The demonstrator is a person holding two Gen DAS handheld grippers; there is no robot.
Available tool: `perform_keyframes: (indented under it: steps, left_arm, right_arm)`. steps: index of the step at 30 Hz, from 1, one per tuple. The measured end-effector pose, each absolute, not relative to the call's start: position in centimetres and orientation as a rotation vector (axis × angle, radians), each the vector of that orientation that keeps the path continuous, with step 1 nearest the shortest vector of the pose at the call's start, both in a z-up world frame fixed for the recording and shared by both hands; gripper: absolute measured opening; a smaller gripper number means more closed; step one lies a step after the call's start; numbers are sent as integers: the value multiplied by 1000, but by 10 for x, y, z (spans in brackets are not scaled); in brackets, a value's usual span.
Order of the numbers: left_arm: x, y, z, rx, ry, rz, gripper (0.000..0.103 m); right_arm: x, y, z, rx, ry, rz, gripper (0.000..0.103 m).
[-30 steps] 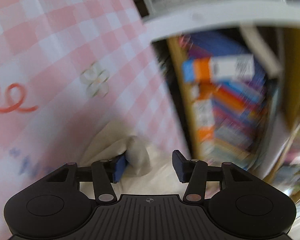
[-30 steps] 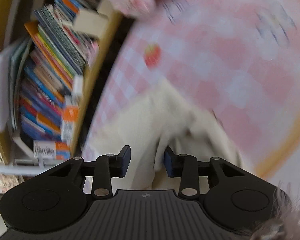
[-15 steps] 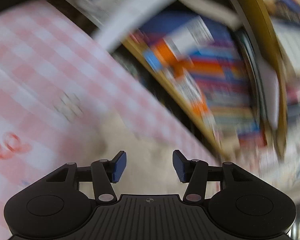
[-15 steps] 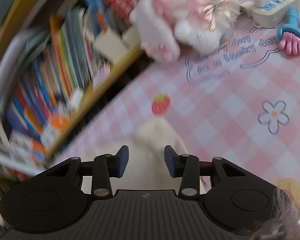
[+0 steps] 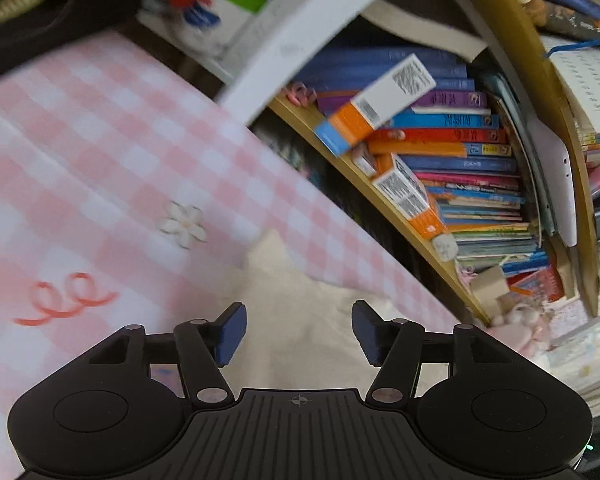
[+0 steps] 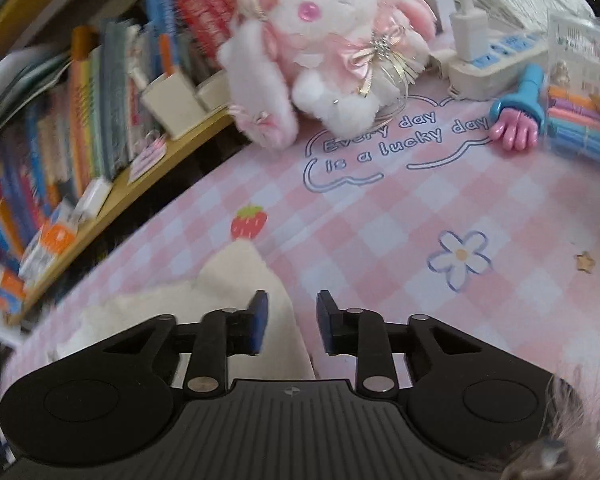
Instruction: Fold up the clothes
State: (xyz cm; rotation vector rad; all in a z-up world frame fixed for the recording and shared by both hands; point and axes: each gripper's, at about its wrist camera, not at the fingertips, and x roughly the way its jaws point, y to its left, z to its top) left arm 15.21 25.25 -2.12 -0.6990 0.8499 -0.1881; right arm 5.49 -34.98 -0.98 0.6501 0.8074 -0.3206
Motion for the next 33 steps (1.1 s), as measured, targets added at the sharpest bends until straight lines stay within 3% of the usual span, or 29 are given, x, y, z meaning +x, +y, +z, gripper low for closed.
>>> perform_keyframes:
  steps: [11, 16, 24, 26, 28, 30, 33]
  left_arm:
    - [94, 239, -15, -481, 901, -39, 64]
    - [66, 221, -16, -381, 917, 16, 74]
    - [26, 198, -11, -289, 902, 109, 75]
    - [15, 200, -9, -304, 888, 123, 75]
    - [4, 202, -7, -320, 883, 134, 74]
    - [-6, 204, -6, -335, 878, 146, 74]
    - [-19, 206, -5, -352, 880, 171, 74]
  right_arm:
    - [-6, -309, -13, 435, 892, -301, 33]
    - [-30, -299, -13, 382, 916, -253, 34]
    - [-44, -300, -15, 331, 952, -202, 34]
    - [-45, -300, -15, 326, 954, -177, 32]
    - [-45, -297, -16, 308, 966, -154, 25]
    - [-44, -294, -18, 288, 977, -151, 10]
    - [-43, -290, -16, 248, 962, -160, 3]
